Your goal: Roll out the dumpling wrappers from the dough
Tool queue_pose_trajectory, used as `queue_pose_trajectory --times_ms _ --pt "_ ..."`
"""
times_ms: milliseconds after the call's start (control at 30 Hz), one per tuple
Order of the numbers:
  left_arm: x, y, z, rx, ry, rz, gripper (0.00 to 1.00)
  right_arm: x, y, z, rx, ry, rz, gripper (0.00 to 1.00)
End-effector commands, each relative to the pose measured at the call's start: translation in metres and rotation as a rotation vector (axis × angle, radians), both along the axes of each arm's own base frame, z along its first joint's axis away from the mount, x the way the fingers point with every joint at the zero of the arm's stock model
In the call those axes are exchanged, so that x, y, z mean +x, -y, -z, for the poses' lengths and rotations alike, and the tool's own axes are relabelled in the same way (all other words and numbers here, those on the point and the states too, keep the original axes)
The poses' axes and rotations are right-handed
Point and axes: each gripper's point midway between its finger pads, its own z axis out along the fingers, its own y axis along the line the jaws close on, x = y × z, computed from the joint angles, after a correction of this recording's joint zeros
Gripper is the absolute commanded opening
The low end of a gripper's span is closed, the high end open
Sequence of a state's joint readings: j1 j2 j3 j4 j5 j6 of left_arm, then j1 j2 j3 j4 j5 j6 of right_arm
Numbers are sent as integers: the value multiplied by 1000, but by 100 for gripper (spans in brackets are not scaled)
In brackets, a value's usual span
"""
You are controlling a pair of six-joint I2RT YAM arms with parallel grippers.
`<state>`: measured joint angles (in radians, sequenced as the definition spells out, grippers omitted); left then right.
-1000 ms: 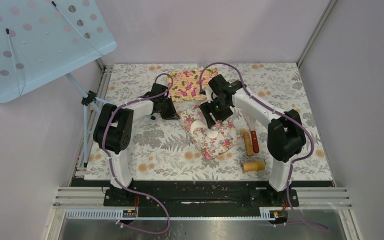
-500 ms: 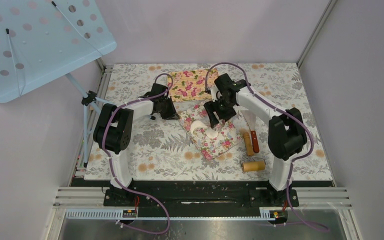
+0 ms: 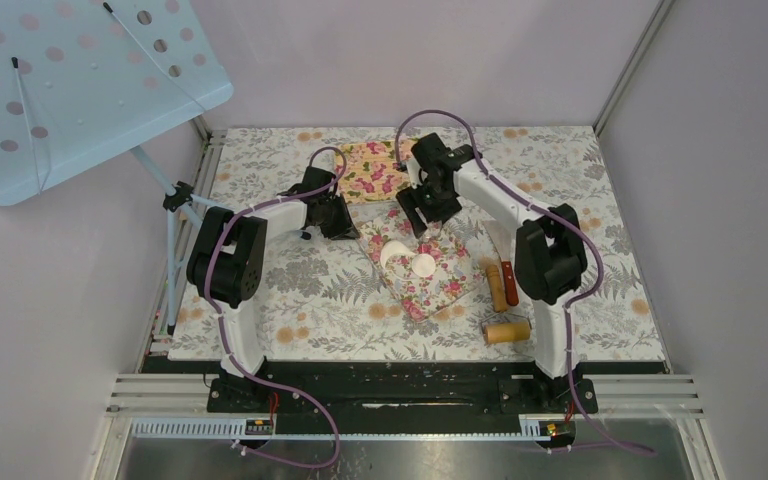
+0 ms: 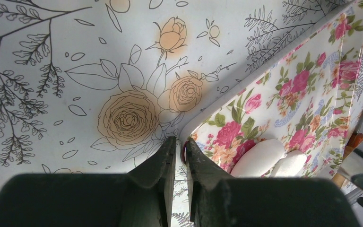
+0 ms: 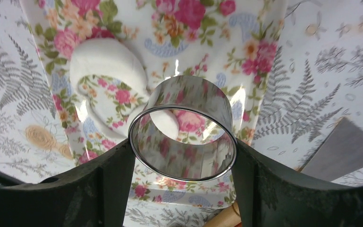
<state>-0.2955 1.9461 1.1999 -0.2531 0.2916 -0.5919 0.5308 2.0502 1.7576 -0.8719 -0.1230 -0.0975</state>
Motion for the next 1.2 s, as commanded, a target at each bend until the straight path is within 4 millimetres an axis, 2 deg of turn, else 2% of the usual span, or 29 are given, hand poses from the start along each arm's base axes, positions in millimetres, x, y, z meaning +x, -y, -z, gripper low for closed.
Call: queue_pose_trajectory --times_ms 0,167,500,767,967,1067,1167 --pt "-5 -23 23 109 -29 -31 15 12 -2 -9 -102 46 -37 12" --pt "-5 -22 22 102 -28 -29 15 7 -4 1 -186 47 -76 12" --pt "-6 -19 22 93 -28 -25 14 -28 -17 1 -235 22 -176 11" --pt "-7 -16 22 85 -27 -16 14 -20 -26 10 -274 28 -194 11" --pt "-8 -11 23 79 -31 -4 6 -14 -37 27 -275 -6 -185 10" --pt "-9 -9 23 78 -30 5 3 -12 -51 28 -221 -17 -182 9" --pt "-10 -5 23 71 -31 17 0 -12 -74 24 -121 -37 -178 7"
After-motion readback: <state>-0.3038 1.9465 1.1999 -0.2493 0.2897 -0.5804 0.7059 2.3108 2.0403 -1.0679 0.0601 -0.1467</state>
